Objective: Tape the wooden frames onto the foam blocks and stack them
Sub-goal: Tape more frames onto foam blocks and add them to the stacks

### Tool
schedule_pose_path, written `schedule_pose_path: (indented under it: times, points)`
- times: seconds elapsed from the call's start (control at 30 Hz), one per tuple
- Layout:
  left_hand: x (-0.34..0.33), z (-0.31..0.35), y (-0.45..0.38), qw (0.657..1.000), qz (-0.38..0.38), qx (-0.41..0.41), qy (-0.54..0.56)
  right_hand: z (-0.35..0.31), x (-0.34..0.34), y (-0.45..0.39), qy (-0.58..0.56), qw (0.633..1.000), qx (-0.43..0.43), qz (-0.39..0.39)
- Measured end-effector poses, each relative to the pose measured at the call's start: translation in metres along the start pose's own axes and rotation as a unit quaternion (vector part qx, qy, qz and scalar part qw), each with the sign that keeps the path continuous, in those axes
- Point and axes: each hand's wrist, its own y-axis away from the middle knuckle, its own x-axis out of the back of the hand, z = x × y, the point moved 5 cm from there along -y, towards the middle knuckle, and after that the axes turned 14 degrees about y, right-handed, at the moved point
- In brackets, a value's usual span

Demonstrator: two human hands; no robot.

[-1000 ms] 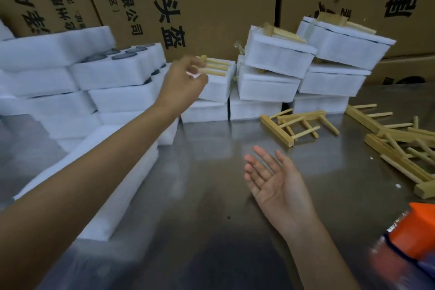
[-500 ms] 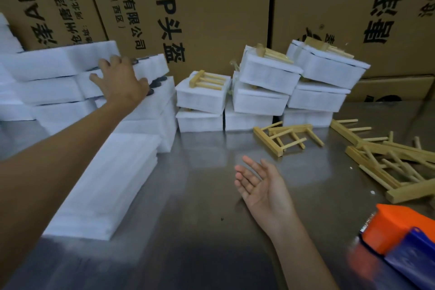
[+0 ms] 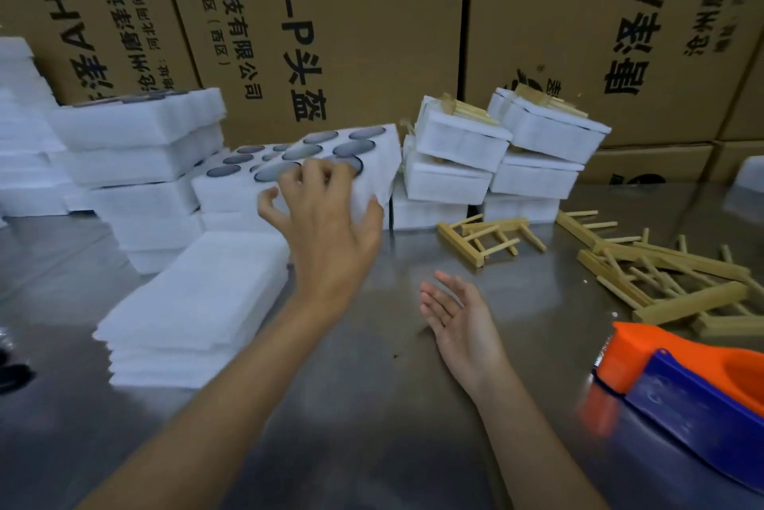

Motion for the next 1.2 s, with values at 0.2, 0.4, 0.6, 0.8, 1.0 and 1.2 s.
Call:
schedule_pose_path:
  times: [0.2,0.4,0.6,0.8,1.0,1.2]
  points:
    - [-0.017,0.042,0.103,0.995,-0.089,-0.022,-0.032,-0.003,-0.005,0.036,0.057,0.998,0.021,0.009]
    - [-0.020,0.067,0.162,0.981,-0.182,-0.058,-0.029,-0.012,0.010,0.062,0.148,0.989,0.004,-0.010]
    - [0.007,0.084,0.164,0.959,-0.239,-0.110,0.109,-0.021,0.035,0.075,0.213,0.976,0.032,0.032]
    - [0.033,-0.001,0.083,0.983,-0.162,0.055,-0.071,-0.015,0.045,0.080,0.196,0.979,0.044,0.033]
    - [0.043,-0.104,0.063,0.868,-0.348,0.260,-0.241,-0.011,0.046,0.076,0.220,0.973,0.045,0.058]
    - [0.052,-0.100,0.052,0.905,-0.296,0.268,-0.144,-0.011,0.047,0.078,0.219,0.973,0.052,0.053]
